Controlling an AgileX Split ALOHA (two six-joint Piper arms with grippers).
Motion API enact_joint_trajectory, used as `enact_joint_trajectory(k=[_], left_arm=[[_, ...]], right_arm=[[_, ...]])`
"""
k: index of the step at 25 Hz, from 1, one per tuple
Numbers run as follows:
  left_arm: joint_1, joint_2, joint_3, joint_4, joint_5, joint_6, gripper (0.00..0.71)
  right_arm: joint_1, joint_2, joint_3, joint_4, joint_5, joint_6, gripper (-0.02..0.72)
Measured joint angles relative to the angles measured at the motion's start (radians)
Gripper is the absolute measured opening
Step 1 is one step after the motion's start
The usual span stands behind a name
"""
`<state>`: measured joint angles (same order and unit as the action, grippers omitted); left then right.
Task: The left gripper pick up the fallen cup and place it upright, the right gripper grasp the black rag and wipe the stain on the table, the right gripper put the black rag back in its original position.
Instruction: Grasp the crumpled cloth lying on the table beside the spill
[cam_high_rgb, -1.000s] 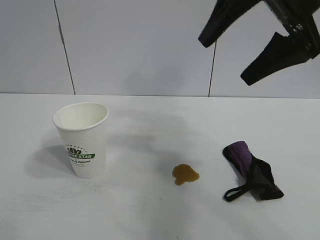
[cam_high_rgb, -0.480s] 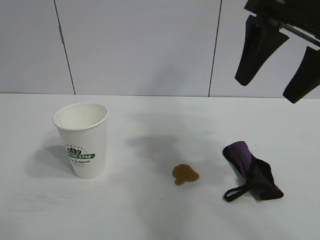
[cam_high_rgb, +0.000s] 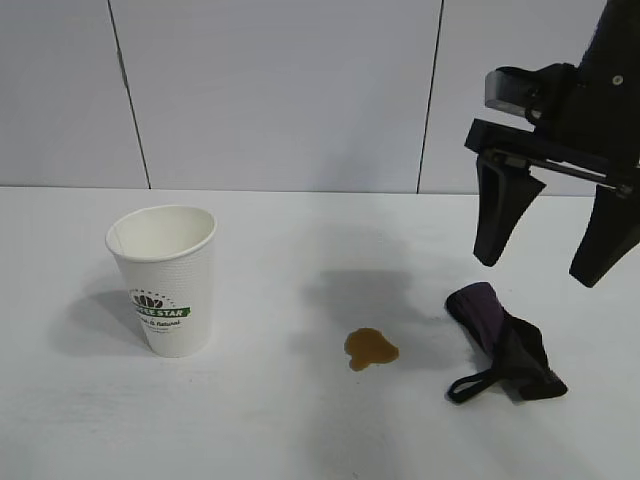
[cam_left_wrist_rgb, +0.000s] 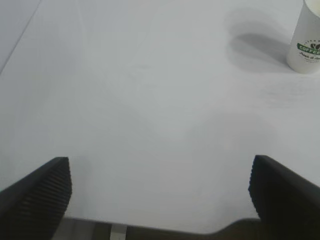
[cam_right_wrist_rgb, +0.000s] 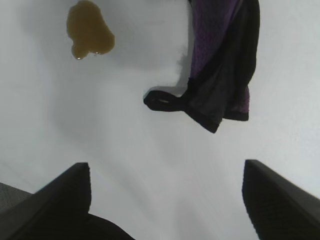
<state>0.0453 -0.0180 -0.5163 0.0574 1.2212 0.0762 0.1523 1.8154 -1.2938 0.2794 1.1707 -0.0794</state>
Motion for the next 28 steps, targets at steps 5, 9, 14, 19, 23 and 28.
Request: enact_joint_trajectory(k=[5,9,14,19,23,28], left_arm=[[0.000,0.001,0.036,0.000,-0.081,-0.019,0.694],[0.000,0.001,0.037,0.000,-0.093,-0.022,0.694],[0.000,0.001,0.037,0.000,-0.093,-0.022,0.694],[0.000,0.001,0.037,0.000,-0.093,-0.022,0.694],[0.000,0.001,0.037,0.000,-0.093,-0.022,0.694],[0.000,0.001,0.037,0.000,-0.093,-0.022,0.694]], right_arm=[[0.000,0.009,0.000,0.000,-0.046,0.000,0.568],[0.000,0.018,0.000,-0.018,-0.066,0.000,0.568],[0.000,0.067,0.000,-0.044,-0.077,0.008,0.568],[0.000,0.141,0.000,-0.084,-0.106,0.026,0.556],[0.000,0.175,0.000,-0.090,-0.164,0.026,0.545],[0.000,0.192,-0.002,-0.094,-0.223,0.026,0.545]])
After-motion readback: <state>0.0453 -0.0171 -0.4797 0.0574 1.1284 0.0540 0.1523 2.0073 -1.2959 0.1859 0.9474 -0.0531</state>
